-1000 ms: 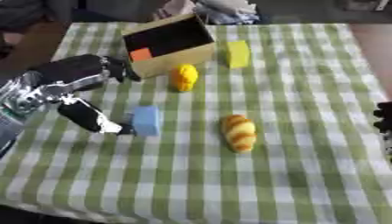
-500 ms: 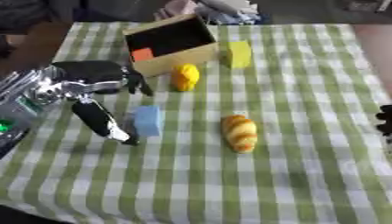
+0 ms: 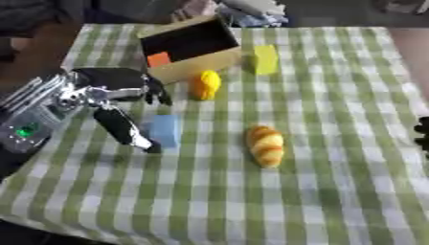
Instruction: Pick up objects on the table and place them in the box.
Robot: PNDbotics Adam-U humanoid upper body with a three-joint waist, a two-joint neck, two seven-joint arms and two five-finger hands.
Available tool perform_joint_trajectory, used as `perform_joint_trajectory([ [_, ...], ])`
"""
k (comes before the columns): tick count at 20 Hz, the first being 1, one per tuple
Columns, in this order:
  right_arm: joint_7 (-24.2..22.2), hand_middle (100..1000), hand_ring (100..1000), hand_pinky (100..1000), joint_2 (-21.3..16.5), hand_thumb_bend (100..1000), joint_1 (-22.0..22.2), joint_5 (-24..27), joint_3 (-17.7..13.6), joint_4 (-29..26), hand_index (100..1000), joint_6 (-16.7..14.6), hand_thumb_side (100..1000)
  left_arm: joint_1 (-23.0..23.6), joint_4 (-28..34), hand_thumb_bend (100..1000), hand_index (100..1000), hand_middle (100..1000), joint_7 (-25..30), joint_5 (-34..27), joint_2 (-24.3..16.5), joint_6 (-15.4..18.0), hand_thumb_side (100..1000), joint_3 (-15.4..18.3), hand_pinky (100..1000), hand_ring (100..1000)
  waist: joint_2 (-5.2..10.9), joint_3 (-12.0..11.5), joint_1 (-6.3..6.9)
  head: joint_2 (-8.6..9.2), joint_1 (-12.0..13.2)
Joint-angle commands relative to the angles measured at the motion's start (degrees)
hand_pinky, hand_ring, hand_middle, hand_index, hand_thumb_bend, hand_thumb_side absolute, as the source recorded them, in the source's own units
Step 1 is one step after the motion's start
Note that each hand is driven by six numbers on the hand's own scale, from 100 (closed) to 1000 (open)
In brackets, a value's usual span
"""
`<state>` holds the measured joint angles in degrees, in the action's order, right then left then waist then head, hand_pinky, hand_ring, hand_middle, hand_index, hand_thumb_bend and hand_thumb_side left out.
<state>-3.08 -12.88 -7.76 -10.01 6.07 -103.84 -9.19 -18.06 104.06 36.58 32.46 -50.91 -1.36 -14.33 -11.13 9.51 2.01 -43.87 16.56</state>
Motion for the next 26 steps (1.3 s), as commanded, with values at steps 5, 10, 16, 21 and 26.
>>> perform_joint_trajectory([
  [5,-0.3,710,738,678,-0.7,100,-0.4,0.4,0.1,-0.5,936,-0.2,470,-2.2,-3.0,584,846,738,-1.1,2.3,0.8,-0.3,535,-0.4,752,708,1.59,0.1,0.42,-0.25,0.4],
  [10,-0.3,710,738,678,-0.6,100,-0.4,0.4,0.1,-0.5,936,-0.2,470,-2.6,-4.3,569,827,721,0.0,2.8,1.5,0.4,527,-1.3,745,692,1.55,0.1,0.39,-0.25,0.5],
  [16,-0.3,710,738,678,-0.6,100,-0.4,0.4,0.1,-0.5,936,-0.2,470,-2.4,-4.9,535,789,680,1.3,3.9,1.9,1.3,471,-1.6,716,652,1.57,0.1,0.42,-0.25,0.5],
  [21,-0.4,710,738,678,-0.7,100,-0.4,0.4,0.2,-0.5,936,-0.2,470,-2.2,-4.2,521,722,602,0.1,5.3,1.9,1.9,414,-1.6,655,585,1.6,0.0,0.38,-0.25,0.5],
  [26,-0.4,710,738,677,-0.8,100,-0.4,0.4,0.2,-0.5,936,-0.2,470,-2.0,-2.5,420,587,468,-4.1,7.4,1.7,1.9,289,-1.1,532,458,1.62,-0.1,0.33,-0.25,0.6],
])
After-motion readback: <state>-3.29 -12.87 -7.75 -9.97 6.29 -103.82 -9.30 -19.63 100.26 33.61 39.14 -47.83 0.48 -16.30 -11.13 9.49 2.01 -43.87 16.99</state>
